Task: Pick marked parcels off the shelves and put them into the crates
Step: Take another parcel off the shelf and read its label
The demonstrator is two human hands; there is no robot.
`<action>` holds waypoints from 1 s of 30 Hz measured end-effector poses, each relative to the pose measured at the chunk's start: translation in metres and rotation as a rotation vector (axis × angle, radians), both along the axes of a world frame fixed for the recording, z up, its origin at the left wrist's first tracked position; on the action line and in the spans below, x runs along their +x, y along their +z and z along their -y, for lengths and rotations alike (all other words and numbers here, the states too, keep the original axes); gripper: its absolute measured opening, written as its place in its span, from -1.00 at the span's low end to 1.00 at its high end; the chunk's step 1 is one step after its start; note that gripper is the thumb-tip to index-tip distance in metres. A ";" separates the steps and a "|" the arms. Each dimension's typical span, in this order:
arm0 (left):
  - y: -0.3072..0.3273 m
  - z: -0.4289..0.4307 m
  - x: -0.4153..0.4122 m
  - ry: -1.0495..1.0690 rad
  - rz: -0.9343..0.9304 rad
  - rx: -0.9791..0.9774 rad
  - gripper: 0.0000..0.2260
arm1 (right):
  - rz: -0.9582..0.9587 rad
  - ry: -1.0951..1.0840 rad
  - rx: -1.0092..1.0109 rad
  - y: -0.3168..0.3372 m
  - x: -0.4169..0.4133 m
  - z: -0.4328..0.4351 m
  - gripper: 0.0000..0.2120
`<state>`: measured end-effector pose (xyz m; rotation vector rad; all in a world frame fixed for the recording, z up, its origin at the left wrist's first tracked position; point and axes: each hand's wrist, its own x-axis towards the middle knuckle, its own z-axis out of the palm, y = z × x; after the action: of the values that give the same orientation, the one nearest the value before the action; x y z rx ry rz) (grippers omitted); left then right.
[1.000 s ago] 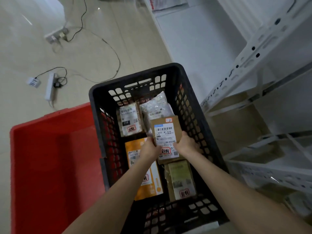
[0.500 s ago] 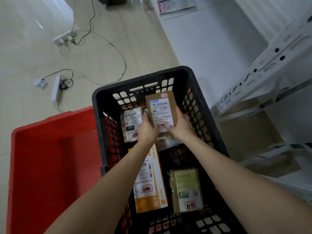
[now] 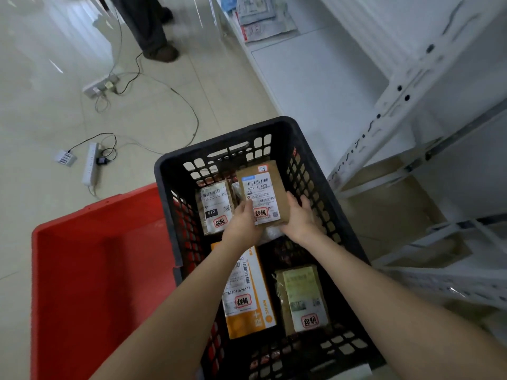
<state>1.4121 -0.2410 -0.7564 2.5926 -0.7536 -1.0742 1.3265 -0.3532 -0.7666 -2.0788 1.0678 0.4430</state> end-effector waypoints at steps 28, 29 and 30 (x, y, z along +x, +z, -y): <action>0.264 -0.012 -0.346 -1.167 0.564 -0.289 -0.26 | -0.092 -0.621 -0.516 0.270 -0.413 -0.134 -0.21; 0.275 -0.018 -0.364 -1.180 0.568 -0.313 -0.27 | -0.098 -0.639 -0.531 0.280 -0.432 -0.142 -0.22; 0.286 -0.023 -0.383 -1.201 0.579 -0.334 -0.27 | -0.104 -0.654 -0.544 0.291 -0.451 -0.150 -0.24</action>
<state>1.0295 -0.2177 -0.4705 2.0123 -2.5174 -0.2345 0.8758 -0.2035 -0.4761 -1.9876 2.0040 -0.0852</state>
